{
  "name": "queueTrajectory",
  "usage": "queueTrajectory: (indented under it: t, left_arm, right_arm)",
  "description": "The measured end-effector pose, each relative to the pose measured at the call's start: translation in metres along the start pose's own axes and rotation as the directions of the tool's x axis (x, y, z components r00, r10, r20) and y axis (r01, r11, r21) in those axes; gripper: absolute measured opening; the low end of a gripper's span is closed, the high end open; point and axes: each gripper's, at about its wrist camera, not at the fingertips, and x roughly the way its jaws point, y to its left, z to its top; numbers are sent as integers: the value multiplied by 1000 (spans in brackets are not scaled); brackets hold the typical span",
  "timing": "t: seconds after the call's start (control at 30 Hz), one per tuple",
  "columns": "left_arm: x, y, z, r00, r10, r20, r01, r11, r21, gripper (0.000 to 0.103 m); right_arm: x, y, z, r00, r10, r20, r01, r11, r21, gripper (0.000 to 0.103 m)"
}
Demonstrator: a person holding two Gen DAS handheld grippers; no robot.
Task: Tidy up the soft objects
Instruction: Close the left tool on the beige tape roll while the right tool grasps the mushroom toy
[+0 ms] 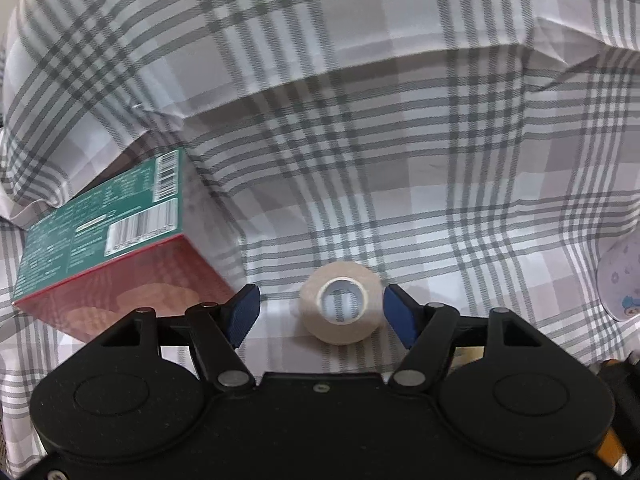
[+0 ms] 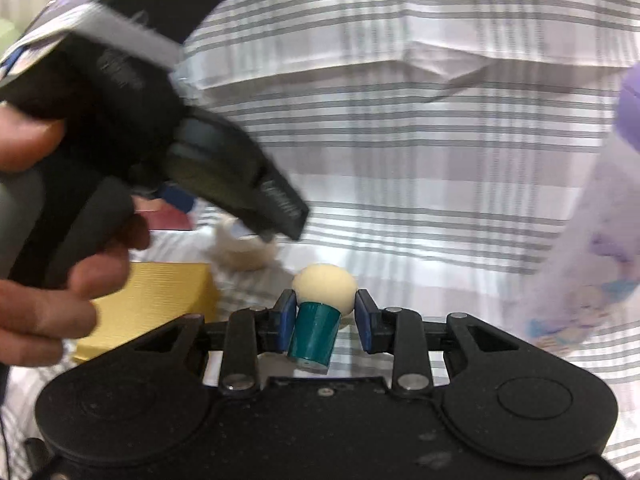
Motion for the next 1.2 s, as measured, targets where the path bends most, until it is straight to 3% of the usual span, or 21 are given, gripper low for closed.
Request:
queueTrajectory:
  t: [0.27, 0.53, 0.63, 0.67, 0.7, 0.9, 1.2]
  left_arm:
    - [21, -11, -1, 998, -3, -57, 2, 1000, -1, 65]
    - [32, -11, -3, 998, 0, -60, 0, 1000, -3, 65]
    - [31, -6, -1, 998, -35, -56, 35, 999, -5, 51]
    - [30, -6, -1, 998, -39, -54, 38, 999, -6, 49]
    - [28, -5, -2, 998, -36, -50, 36, 999, -3, 49]
    - [15, -9, -7, 1000, -6, -14, 7, 1000, 18, 48]
    - [-34, -21, -16, 997, -70, 31, 69, 997, 40, 49]
  right_arm:
    - [13, -30, -3, 999, -42, -19, 43, 998, 47, 35]
    - [20, -15, -6, 998, -70, 5, 70, 998, -8, 46]
    - [23, -7, -5, 996, -83, 12, 84, 996, -32, 45]
    - [21, -7, -5, 996, -87, 6, 87, 996, -34, 39]
    - [19, -7, -5, 996, -92, 2, 92, 995, -32, 35]
    - [14, -25, 5, 998, -69, -2, 69, 997, 33, 34]
    - [-19, -30, 10, 992, -118, 36, 118, 993, 6, 34]
